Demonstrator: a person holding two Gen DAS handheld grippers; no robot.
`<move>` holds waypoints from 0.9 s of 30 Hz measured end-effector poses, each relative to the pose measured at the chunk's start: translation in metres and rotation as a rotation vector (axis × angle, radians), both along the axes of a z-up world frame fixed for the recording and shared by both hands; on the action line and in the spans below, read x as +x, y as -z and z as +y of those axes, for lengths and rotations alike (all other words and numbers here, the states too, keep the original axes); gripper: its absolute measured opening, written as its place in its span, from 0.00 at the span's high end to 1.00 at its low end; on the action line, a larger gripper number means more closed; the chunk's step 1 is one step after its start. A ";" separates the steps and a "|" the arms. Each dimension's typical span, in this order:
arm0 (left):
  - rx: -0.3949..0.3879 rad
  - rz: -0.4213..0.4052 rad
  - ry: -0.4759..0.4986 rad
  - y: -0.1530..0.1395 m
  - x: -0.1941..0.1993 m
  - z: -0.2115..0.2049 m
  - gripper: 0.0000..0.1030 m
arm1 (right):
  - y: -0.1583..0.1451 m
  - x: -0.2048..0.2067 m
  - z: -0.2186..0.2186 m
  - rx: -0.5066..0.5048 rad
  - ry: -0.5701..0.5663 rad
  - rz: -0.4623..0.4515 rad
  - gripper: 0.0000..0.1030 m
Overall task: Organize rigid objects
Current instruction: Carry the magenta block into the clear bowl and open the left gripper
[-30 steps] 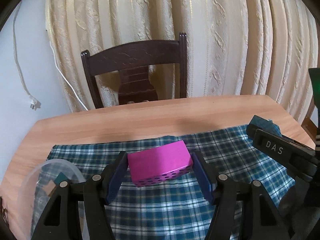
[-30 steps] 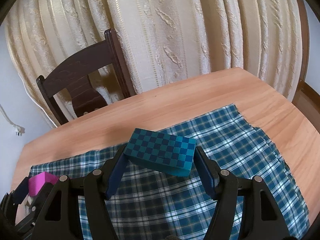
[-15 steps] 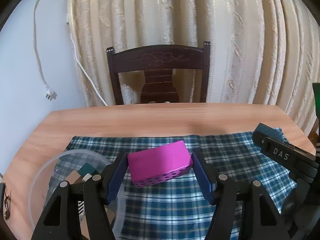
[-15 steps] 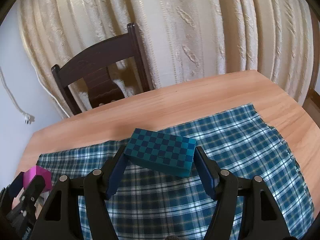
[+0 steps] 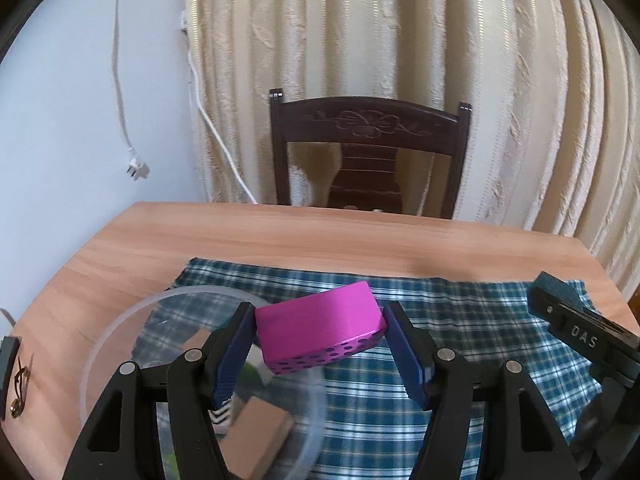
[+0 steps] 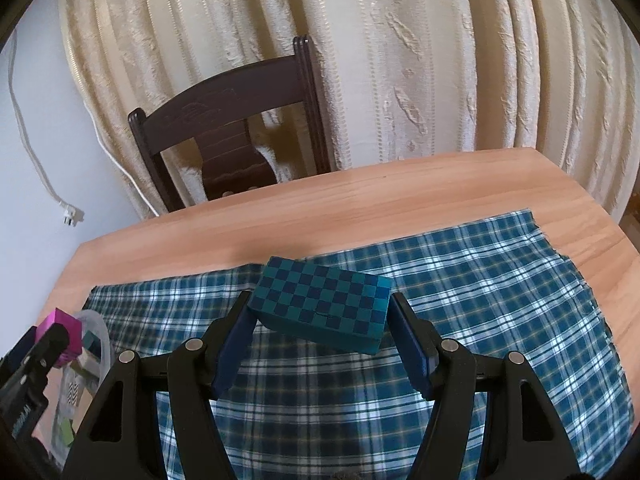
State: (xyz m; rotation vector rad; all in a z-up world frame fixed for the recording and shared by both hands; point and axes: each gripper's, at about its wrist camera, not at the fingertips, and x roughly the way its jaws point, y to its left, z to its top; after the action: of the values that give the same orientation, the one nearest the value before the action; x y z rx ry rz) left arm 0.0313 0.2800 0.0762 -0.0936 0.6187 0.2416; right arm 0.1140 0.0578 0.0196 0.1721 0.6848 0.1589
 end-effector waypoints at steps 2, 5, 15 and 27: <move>-0.003 -0.002 -0.017 0.001 -0.004 0.008 0.34 | 0.000 -0.001 0.003 -0.003 -0.010 -0.002 0.34; 0.004 -0.004 -0.045 0.003 -0.010 0.019 0.34 | 0.000 -0.004 0.009 -0.007 -0.031 -0.005 0.34; -0.012 -0.010 -0.175 0.008 -0.030 0.073 0.34 | -0.001 -0.020 0.036 -0.024 -0.122 -0.022 0.34; -0.070 0.011 -0.238 0.016 -0.043 0.109 0.34 | 0.000 -0.036 0.058 -0.028 -0.198 -0.027 0.34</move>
State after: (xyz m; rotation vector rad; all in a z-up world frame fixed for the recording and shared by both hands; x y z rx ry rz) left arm -0.0121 0.3891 0.0599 -0.2340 0.6270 0.4507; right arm 0.0778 0.1160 0.0198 0.0750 0.6759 0.3409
